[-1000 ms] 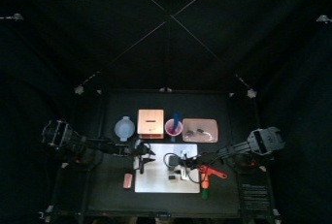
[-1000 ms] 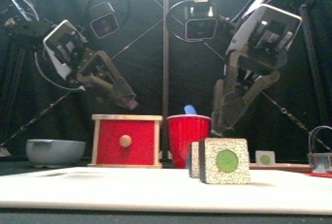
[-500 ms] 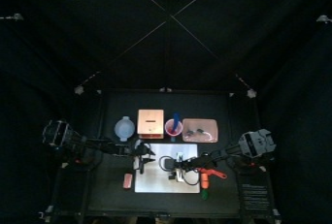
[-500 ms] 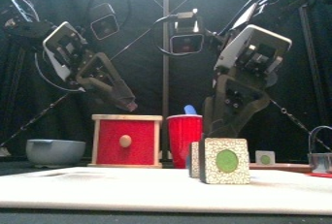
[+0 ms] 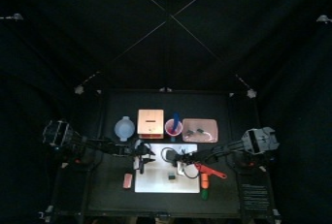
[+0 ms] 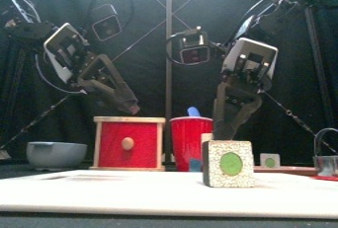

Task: Place sushi on board then cut the sushi with the knife then place the pieces on the plate
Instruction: Place the 4 sushi pieces on the plate

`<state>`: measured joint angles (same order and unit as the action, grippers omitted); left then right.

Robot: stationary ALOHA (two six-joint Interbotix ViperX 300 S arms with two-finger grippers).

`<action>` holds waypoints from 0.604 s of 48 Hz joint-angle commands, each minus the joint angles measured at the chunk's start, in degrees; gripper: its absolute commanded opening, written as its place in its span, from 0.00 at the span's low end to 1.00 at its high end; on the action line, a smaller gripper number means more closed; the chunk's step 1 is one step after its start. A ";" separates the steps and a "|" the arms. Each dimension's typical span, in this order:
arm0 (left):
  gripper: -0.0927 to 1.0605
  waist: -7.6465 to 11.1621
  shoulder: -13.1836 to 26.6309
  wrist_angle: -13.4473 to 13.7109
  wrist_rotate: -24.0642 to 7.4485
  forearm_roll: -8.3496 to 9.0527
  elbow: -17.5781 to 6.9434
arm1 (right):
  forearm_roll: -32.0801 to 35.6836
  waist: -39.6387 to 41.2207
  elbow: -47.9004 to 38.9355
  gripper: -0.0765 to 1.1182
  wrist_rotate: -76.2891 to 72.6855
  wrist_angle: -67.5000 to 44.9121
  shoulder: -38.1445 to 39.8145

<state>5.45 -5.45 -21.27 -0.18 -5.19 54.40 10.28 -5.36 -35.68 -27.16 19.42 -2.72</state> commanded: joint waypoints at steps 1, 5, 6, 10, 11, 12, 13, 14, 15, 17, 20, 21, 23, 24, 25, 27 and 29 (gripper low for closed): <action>0.71 0.09 -0.18 -0.26 -0.09 0.09 -1.14 | -0.70 3.60 -2.46 0.59 0.09 0.44 8.09; 0.71 0.09 -0.18 -0.35 -0.09 0.09 -1.14 | -1.58 6.86 -4.92 0.59 0.09 1.05 11.95; 0.71 0.09 -0.09 -0.26 -0.18 0.09 -1.14 | -1.67 7.65 -5.63 0.59 0.09 1.32 12.92; 0.71 0.09 -0.09 -0.35 -0.09 0.09 -1.14 | -1.41 11.51 -8.53 0.59 0.18 2.72 16.96; 0.71 0.09 -0.18 -0.35 -0.09 0.00 -1.23 | -1.32 12.48 -9.14 0.59 0.18 3.16 17.67; 0.71 0.09 -0.09 -0.26 -0.09 0.09 -1.14 | -1.32 13.36 -9.76 0.59 0.18 3.52 18.46; 0.71 0.09 -0.18 -0.26 -0.09 0.09 -1.14 | -1.23 14.41 -10.46 0.59 0.18 3.96 19.25; 0.71 0.09 -0.18 -0.35 -0.09 0.09 -1.14 | -1.14 15.38 -10.99 0.59 0.18 4.39 19.86; 0.71 0.00 -0.18 -0.26 -0.09 0.00 -1.14 | -0.97 16.44 -11.60 0.59 0.18 4.83 20.65; 0.71 0.00 -0.18 -0.26 -0.09 0.09 -1.23 | -0.70 19.07 -13.10 0.59 0.18 6.06 22.24; 0.71 0.00 -0.09 -0.26 -0.09 0.09 -1.23 | -0.18 22.15 -14.77 0.59 0.18 7.12 23.99; 0.71 0.00 -0.09 -0.26 -0.09 0.00 -1.23 | 0.00 23.20 -15.29 0.59 0.18 7.29 24.52; 0.71 -0.09 -0.09 -0.26 -0.18 0.09 -1.32 | 0.53 25.22 -16.17 0.59 0.26 7.47 25.49; 0.71 -0.09 -0.09 -0.26 -0.18 0.09 -1.32 | 0.70 26.10 -16.61 0.59 0.18 7.56 25.84; 0.71 -0.18 -0.09 -0.26 -0.18 0.09 -1.32 | 0.70 27.07 -16.96 0.59 0.18 7.47 26.19; 0.71 -0.18 -0.09 -0.35 -0.09 0.00 -1.41 | 0.79 28.83 -17.49 0.59 0.18 7.56 26.89; 0.71 -0.18 -0.09 -0.26 -0.18 0.09 -1.49 | 1.05 30.59 -18.11 0.59 0.18 7.47 27.51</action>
<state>5.45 -5.27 -21.27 -0.26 -5.19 54.32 10.99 22.15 -53.53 -27.16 27.07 22.50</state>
